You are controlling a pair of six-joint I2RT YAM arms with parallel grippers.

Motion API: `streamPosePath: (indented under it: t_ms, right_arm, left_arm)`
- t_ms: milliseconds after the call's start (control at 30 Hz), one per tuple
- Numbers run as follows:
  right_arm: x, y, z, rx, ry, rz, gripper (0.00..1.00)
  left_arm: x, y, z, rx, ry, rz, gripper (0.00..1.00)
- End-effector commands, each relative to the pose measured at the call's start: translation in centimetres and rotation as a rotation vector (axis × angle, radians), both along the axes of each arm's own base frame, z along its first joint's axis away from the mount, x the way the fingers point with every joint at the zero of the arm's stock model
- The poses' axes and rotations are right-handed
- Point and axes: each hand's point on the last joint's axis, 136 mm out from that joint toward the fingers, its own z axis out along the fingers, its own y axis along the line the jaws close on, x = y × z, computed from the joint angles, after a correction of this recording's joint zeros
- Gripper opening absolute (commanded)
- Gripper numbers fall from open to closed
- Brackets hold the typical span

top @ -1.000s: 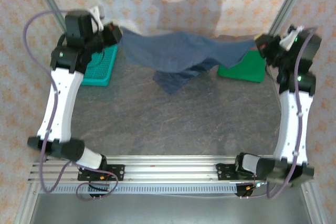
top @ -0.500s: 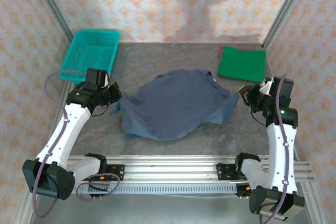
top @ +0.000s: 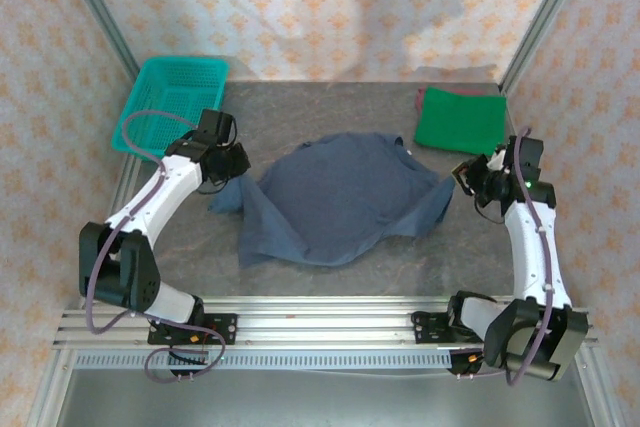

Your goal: Fold and stack the t-shirts

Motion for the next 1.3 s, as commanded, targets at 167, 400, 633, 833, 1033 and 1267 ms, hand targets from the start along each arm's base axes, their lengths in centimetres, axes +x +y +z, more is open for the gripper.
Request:
streamPosePath:
  t_ms: [167, 400, 633, 833, 1033, 1267]
  right_arm:
    - [3.3, -1.6, 1.8, -0.079, -0.093, -0.007, 0.0]
    - [3.8, -1.7, -0.3, -0.058, -0.051, -0.008, 0.0]
    - [3.7, -1.6, -1.2, -0.062, -0.026, 0.004, 0.0]
    - [4.0, -1.7, -0.8, -0.068, -0.028, 0.009, 0.0]
    - [4.1, -1.7, -1.0, -0.062, -0.026, 0.009, 0.0]
    - [3.9, -1.6, -1.0, -0.062, -0.023, 0.012, 0.0]
  left_arm:
    - [-3.9, 0.4, 6.2, 0.007, -0.097, 0.068, 0.86]
    - [-15.9, -0.5, 2.9, -0.098, 0.066, 0.061, 0.85]
    - [-20.5, -2.8, -5.3, -0.161, 0.272, 0.012, 0.68]
    - [-20.6, -4.6, -9.2, -0.135, 0.398, -0.025, 0.59]
    - [-20.2, -4.2, -11.2, -0.076, 0.455, -0.007, 0.52]
    - [-19.4, -3.8, -12.4, -0.025, 0.479, 0.023, 0.47]
